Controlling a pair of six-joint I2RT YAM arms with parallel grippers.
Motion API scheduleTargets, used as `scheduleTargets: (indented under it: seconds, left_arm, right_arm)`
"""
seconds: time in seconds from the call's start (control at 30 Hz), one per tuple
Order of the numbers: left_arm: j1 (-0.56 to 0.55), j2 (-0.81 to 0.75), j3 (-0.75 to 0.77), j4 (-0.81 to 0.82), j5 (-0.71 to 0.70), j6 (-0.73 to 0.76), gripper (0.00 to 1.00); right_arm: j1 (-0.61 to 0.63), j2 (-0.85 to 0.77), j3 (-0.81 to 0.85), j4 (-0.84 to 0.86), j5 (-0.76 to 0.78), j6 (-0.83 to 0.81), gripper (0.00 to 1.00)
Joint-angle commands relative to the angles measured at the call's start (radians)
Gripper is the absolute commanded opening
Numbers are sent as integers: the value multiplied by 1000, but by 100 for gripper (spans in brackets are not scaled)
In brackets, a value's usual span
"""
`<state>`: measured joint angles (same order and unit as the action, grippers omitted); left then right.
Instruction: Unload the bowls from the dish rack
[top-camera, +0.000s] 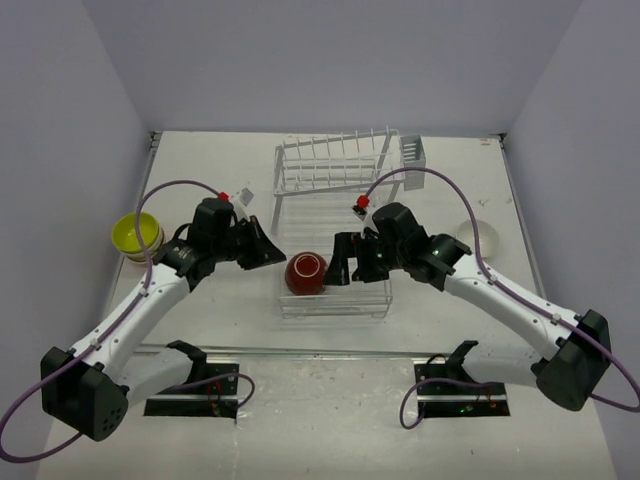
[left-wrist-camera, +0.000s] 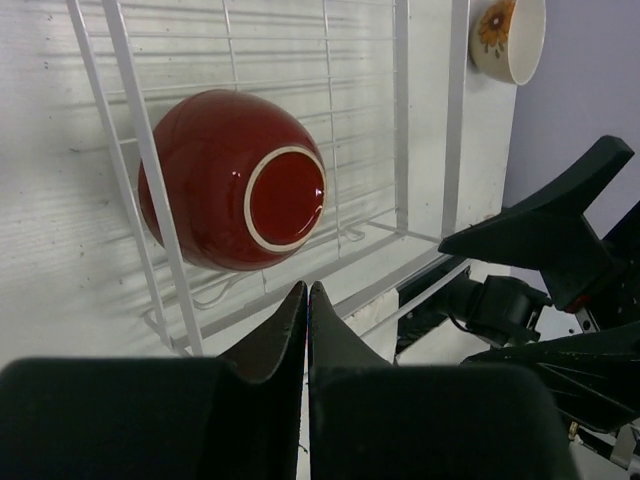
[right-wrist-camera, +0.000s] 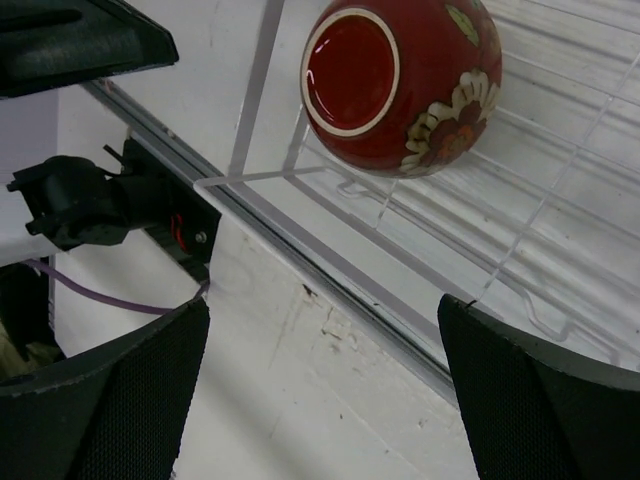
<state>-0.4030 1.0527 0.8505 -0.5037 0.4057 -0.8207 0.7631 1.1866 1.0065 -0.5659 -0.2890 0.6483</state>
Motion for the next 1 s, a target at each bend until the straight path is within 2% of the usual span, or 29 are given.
scheduleTargets:
  seconds: [0.0,0.3,0.97]
  left_arm:
    - [-62,15,-7,-6,-51,-31,0]
    - [-86,75,-22,11,-80,-23,0]
    - [-88,165,-1,-22,-134,-11,0]
  right_arm:
    - [-15,39,7,96,-93,22,95]
    - [-96,140,-19,175,-174,30,95]
    - [-122,337,-60,305,-217,25,95]
